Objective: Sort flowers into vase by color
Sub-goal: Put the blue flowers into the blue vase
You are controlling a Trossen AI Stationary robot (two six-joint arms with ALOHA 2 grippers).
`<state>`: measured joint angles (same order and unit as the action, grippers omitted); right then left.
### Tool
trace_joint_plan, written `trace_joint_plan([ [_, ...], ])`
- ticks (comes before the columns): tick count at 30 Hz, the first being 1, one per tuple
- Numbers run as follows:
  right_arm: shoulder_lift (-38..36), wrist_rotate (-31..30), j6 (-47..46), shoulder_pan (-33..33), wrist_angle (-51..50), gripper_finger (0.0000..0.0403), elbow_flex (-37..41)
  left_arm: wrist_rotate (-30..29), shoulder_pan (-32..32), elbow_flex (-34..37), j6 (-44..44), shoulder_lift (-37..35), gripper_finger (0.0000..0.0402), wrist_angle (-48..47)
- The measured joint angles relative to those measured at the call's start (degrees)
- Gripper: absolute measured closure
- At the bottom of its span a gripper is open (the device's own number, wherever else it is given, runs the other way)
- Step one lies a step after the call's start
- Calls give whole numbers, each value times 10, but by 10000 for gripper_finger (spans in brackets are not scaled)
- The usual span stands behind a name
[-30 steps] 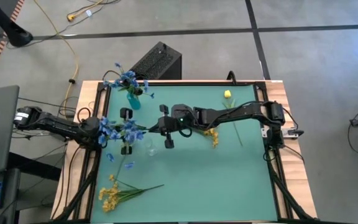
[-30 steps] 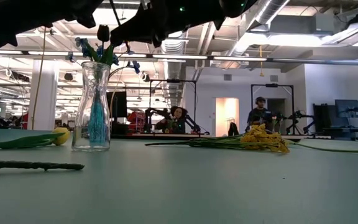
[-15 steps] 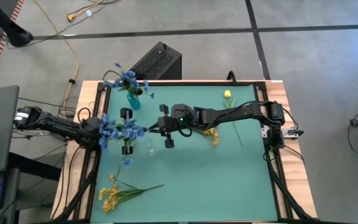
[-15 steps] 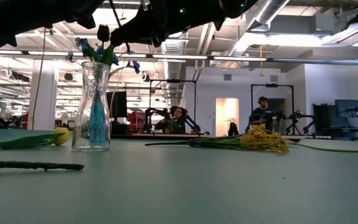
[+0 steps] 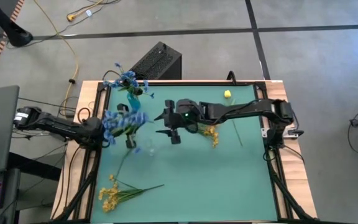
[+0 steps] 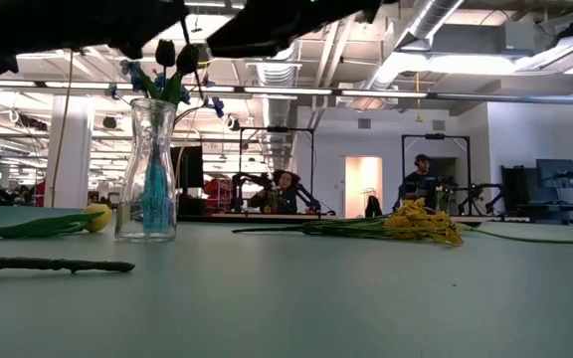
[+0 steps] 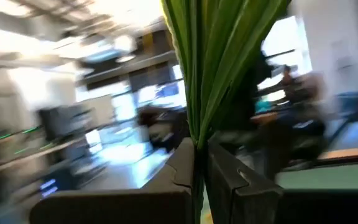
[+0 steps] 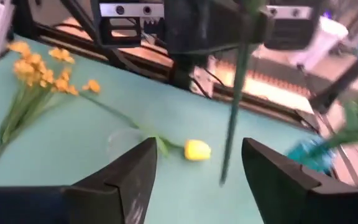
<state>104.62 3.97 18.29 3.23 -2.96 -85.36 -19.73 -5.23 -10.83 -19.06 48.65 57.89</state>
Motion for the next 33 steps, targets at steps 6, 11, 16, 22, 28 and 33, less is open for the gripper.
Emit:
trace_joint_plan([
  [6,-43,-26,-49,24,-139,138,0,-98,-7,0,-24,-53,401,-56],
  [11,-42,-26,-88,46,-192,138,6,-120,-21,0,-35,-130,401,-133],
  [16,-41,-26,-99,53,-170,138,40,-199,-34,0,-37,-221,401,-228],
  [22,-41,-26,-99,51,-130,139,62,-280,-18,0,-49,-286,401,-285],
  [28,-41,-25,-95,51,-109,139,62,-306,39,0,-53,-321,401,-285],
  [33,-41,-25,-88,49,-91,139,62,-290,122,6,-20,-322,401,-276],
])
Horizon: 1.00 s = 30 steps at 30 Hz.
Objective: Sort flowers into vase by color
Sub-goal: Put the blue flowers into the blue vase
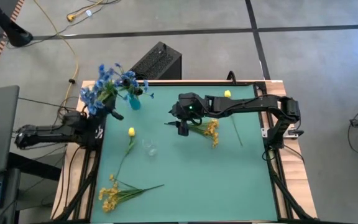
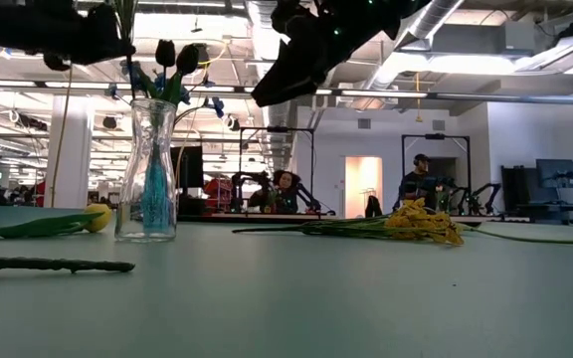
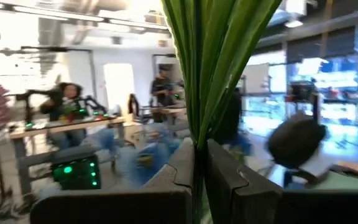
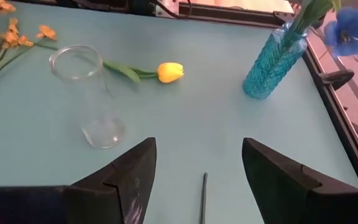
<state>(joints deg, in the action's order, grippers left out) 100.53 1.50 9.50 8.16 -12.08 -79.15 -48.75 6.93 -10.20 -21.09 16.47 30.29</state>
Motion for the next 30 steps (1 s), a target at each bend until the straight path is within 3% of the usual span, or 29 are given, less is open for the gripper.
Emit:
trace_joint_plan([
  [6,0,1,2,0,6,139,0,82,113,50,67,0,401,60],
  [11,0,1,9,0,1,139,0,164,172,63,135,0,401,66],
  [21,0,1,18,0,6,139,0,210,233,64,201,42,401,38],
  [30,0,2,21,-2,6,139,0,232,260,64,212,99,401,85],
])
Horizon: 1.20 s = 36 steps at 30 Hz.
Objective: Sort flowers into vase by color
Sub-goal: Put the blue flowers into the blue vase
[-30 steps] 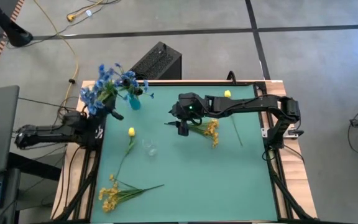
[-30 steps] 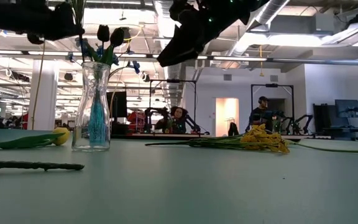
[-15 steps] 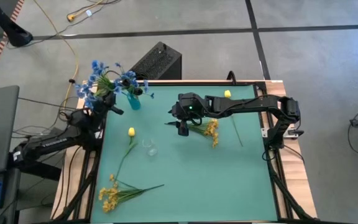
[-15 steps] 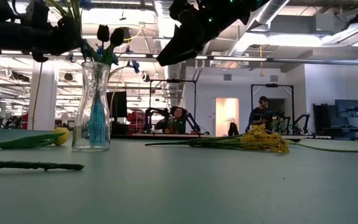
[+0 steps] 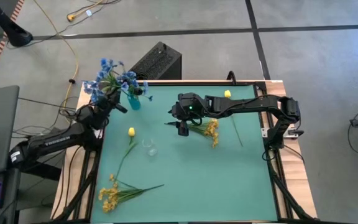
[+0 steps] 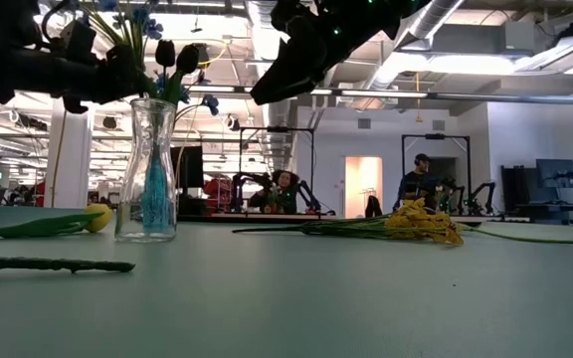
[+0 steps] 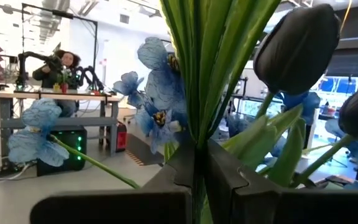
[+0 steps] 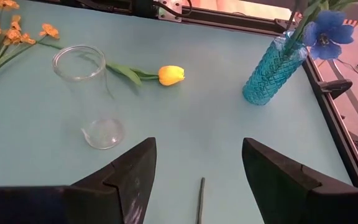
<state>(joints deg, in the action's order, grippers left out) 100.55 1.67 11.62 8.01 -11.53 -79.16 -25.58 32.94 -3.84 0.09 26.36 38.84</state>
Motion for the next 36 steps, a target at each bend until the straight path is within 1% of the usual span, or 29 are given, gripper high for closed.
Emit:
trace_joint_plan([
  [10,0,0,0,0,-1,139,0,13,18,0,-4,40,401,40],
  [23,0,0,4,0,-2,139,0,13,19,0,-36,81,401,73],
  [36,0,0,4,0,-2,139,0,9,19,0,-24,135,401,69],
])
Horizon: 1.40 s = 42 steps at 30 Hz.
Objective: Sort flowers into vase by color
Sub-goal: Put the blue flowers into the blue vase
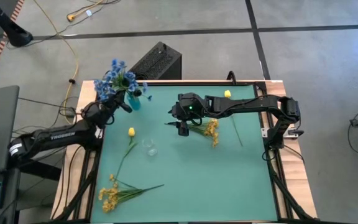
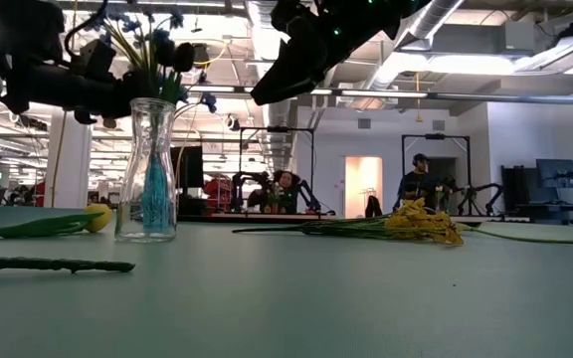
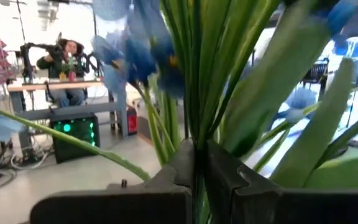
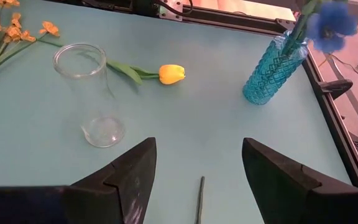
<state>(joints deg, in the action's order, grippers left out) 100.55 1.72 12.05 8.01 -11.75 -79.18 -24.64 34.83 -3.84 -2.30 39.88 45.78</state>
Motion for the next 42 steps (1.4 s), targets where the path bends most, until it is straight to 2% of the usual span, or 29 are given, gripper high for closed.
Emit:
trace_joint_plan([
  [20,0,0,0,0,-2,139,0,-16,0,0,36,101,401,-13],
  [35,0,0,0,0,-2,139,0,-15,11,0,64,118,401,-18],
  [42,0,0,0,-1,-2,139,0,-16,11,0,65,118,362,-18],
])
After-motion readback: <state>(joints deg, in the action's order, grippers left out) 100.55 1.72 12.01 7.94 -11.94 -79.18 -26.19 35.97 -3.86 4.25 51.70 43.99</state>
